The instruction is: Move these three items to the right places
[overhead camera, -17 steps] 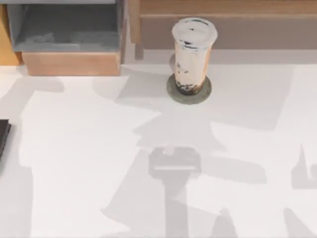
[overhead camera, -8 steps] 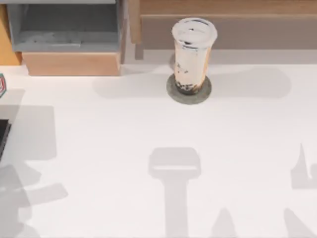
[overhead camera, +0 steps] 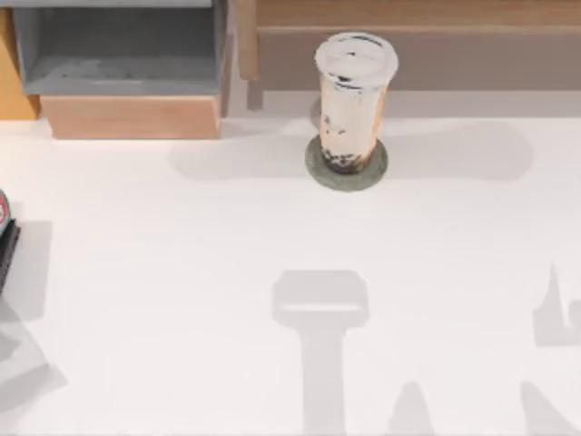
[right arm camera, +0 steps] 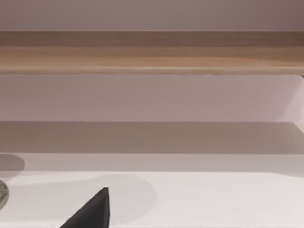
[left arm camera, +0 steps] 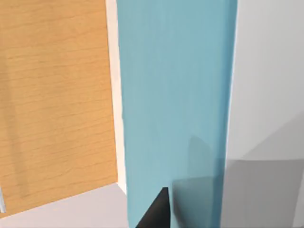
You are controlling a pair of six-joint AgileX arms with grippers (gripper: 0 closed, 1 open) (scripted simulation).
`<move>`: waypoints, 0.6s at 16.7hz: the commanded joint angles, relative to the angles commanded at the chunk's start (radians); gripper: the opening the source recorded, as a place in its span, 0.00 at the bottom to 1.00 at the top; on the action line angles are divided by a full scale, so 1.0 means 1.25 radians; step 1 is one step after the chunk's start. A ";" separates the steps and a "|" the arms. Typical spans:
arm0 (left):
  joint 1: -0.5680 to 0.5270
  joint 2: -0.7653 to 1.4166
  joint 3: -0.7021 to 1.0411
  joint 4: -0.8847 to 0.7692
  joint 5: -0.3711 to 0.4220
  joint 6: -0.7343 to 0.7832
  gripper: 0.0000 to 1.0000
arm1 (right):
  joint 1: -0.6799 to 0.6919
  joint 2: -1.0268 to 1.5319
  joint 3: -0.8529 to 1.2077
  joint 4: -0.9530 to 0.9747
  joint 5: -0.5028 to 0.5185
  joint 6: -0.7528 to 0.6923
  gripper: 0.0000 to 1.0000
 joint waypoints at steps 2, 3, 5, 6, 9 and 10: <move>-0.004 -0.008 0.008 0.003 0.001 0.001 0.00 | 0.000 0.000 0.000 0.000 0.000 0.000 1.00; -0.005 -0.006 0.008 0.004 0.000 0.000 0.00 | 0.000 0.000 0.000 0.000 0.000 0.000 1.00; -0.009 0.010 0.008 0.012 -0.005 -0.005 0.00 | 0.000 0.000 0.000 0.000 0.000 0.000 1.00; -0.011 0.017 0.008 0.016 -0.008 -0.007 0.00 | 0.000 0.000 0.000 0.000 0.000 0.000 1.00; -0.012 0.021 0.008 0.018 -0.009 -0.008 0.00 | 0.000 0.000 0.000 0.000 0.000 0.000 1.00; -0.012 0.021 0.008 0.018 -0.009 -0.008 0.00 | 0.000 0.000 0.000 0.000 0.000 0.000 1.00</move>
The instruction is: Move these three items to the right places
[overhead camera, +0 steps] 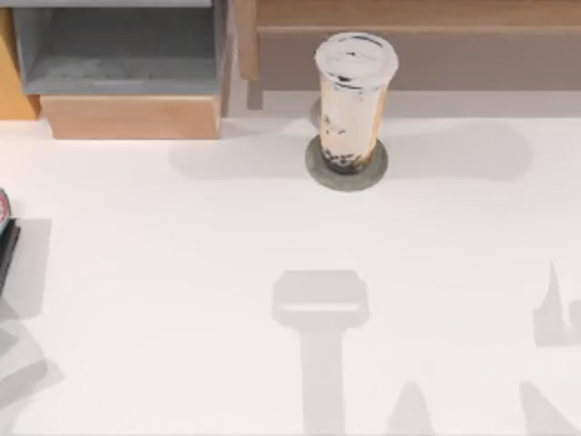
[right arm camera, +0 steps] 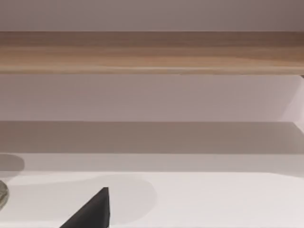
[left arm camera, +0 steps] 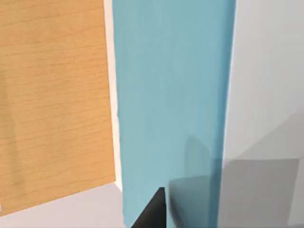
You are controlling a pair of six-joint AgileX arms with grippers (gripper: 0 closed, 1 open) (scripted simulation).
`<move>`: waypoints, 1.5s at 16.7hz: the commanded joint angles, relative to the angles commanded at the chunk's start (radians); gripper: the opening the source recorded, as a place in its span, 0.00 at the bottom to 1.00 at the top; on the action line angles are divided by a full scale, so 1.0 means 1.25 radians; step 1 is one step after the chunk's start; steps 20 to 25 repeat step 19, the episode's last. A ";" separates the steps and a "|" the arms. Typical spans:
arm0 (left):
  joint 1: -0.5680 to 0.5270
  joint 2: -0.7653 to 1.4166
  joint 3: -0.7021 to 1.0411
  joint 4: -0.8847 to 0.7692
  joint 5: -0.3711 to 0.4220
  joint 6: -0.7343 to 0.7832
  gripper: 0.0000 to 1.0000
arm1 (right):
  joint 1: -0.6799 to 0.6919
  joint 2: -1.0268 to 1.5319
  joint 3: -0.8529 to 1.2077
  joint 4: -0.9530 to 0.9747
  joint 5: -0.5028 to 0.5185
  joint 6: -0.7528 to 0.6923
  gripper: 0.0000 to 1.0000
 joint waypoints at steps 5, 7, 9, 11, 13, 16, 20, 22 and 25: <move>0.000 0.000 0.000 0.000 0.000 0.000 0.38 | 0.000 0.000 0.000 0.000 0.000 0.000 1.00; 0.000 0.000 0.000 0.000 0.000 0.000 0.53 | 0.000 0.000 0.000 0.000 0.000 0.000 1.00; 0.000 0.000 0.000 0.000 0.000 0.000 0.68 | 0.000 0.000 0.000 0.000 0.000 0.000 1.00; 0.000 0.000 0.000 0.000 0.000 0.000 0.83 | 0.000 0.000 0.000 0.000 0.000 0.000 1.00; 0.000 0.000 0.000 0.000 0.000 0.000 0.98 | 0.000 0.000 0.000 0.000 0.000 0.000 1.00; 0.000 0.000 0.000 0.000 0.000 0.000 1.00 | 0.000 0.000 0.000 0.000 0.000 0.000 1.00; 0.000 0.000 0.000 0.000 0.000 0.000 1.00 | 0.000 0.000 0.000 0.000 0.000 0.000 1.00; 0.000 0.000 0.000 0.000 0.000 0.000 1.00 | 0.000 0.000 0.000 0.000 0.000 0.000 1.00; 0.000 0.000 0.000 0.000 0.000 0.000 1.00 | 0.000 0.000 0.000 0.000 0.000 0.000 1.00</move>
